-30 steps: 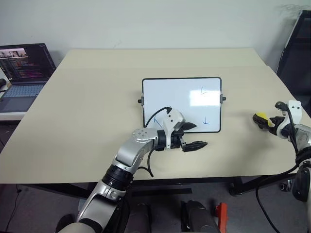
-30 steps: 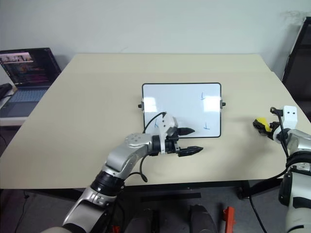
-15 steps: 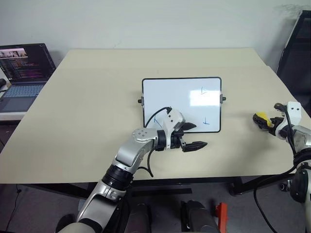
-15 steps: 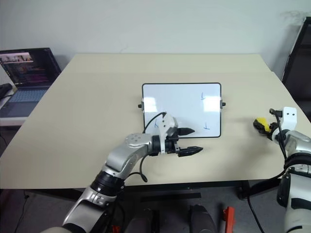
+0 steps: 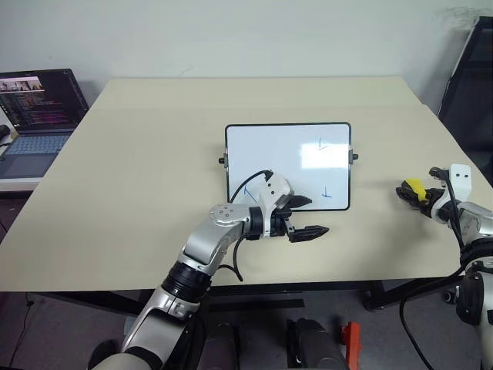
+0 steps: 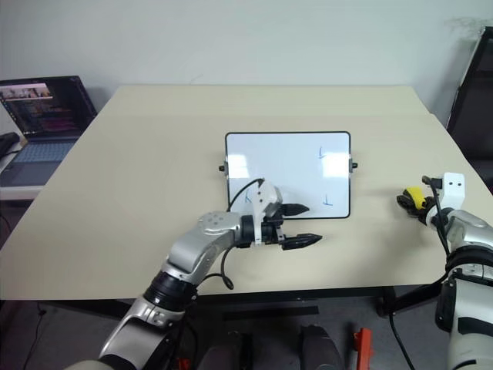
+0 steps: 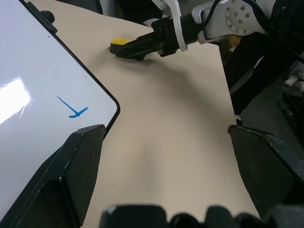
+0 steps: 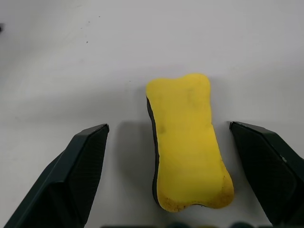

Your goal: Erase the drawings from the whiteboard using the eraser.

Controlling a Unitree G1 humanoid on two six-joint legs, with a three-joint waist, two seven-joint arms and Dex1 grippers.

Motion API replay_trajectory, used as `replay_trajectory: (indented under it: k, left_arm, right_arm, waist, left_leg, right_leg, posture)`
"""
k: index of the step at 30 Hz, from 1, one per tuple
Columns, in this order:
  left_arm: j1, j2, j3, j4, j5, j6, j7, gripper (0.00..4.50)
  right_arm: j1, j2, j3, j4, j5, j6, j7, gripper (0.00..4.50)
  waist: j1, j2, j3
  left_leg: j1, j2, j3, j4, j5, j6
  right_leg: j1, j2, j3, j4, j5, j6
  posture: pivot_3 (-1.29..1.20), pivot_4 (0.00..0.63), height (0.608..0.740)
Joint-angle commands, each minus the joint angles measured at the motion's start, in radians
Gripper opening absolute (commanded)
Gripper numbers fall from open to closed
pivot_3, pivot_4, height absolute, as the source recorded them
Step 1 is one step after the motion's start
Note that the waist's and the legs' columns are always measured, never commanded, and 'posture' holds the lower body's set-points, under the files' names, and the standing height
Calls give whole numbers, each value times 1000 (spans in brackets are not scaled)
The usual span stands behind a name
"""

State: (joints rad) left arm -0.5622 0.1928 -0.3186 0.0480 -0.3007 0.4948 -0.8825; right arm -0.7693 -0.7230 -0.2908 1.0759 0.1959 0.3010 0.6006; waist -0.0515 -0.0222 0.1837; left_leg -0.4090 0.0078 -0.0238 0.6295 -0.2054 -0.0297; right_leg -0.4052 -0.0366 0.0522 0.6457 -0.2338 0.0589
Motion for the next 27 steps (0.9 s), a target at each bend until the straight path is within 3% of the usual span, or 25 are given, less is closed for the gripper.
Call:
replay_trajectory:
  k: [1,14,27]
  left_arm:
    - [-8,-8,-4,-37,0,-6,1,4500]
    - [-3,-40,-19,-19,14,-25,0,4500]
    - [22,-35,-24,-45,18,-21,5,4500]
  right_arm:
    - [-54,-44,31,-10,-33,36,9,4297]
    - [-315,-112,262,108,-224,311,123,4297]
    - [-360,-93,293,188,-275,283,128,4297]
  waist:
    - [0,0,0]
    - [-2,0,0]
    - [-4,0,0]
  left_leg:
    - [0,0,0,0,0,0]
    - [1,0,1,0,0,0]
    - [1,0,1,0,0,0]
  right_leg:
    - [0,0,0,0,0,0]
    - [0,0,1,0,0,0]
    - [0,0,1,0,0,0]
  posture:
    - [0,150,740]
    - [0,150,740]
    - [0,150,740]
